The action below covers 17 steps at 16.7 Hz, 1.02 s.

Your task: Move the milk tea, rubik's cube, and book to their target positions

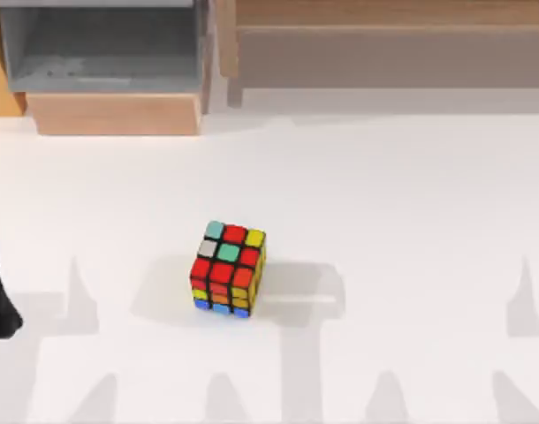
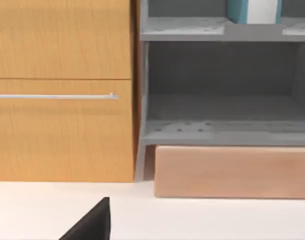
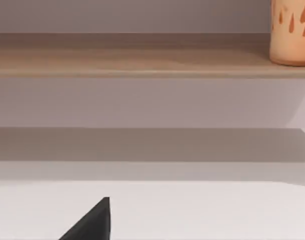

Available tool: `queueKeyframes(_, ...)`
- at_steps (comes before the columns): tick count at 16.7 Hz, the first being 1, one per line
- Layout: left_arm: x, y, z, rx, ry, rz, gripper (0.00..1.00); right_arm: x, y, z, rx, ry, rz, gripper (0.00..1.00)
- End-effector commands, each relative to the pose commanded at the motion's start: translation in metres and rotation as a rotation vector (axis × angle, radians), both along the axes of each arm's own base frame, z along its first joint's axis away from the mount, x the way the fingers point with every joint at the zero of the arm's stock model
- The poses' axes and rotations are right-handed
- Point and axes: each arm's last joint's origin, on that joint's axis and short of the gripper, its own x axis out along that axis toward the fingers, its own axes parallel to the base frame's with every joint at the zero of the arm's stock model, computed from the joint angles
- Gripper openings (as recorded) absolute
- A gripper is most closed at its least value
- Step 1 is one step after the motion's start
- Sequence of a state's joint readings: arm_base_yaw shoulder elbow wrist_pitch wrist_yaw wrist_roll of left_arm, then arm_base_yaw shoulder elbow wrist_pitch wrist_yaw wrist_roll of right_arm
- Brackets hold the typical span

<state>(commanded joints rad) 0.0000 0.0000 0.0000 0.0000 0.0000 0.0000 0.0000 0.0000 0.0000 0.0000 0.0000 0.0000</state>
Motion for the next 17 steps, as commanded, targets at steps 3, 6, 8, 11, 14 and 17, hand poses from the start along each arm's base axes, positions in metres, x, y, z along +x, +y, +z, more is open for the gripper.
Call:
queueKeyframes(3,0.0,0.0,0.0,0.0,0.0,0.0,1.0,0.0,0.0,0.003,-0.001,-0.004,0.001,1.0)
queueKeyframes(6,0.0,0.0,0.0,0.0,0.0,0.0,1.0,0.003,-0.002,0.025,-0.006,-0.036,0.001,1.0)
queueKeyframes(8,0.0,0.0,0.0,0.0,0.0,0.0,1.0,0.009,-0.005,0.049,-0.011,-0.065,-0.003,1.0)
queueKeyframes(11,0.0,0.0,0.0,0.0,0.0,0.0,1.0,0.034,-0.012,0.089,-0.019,-0.088,-0.013,1.0)
queueKeyframes(14,0.0,0.0,0.0,0.0,0.0,0.0,1.0,0.085,-0.028,0.116,-0.022,-0.065,-0.022,1.0)
queueKeyframes(17,0.0,0.0,0.0,0.0,0.0,0.0,1.0,0.15,-0.054,0.118,-0.016,-0.018,-0.025,1.0)
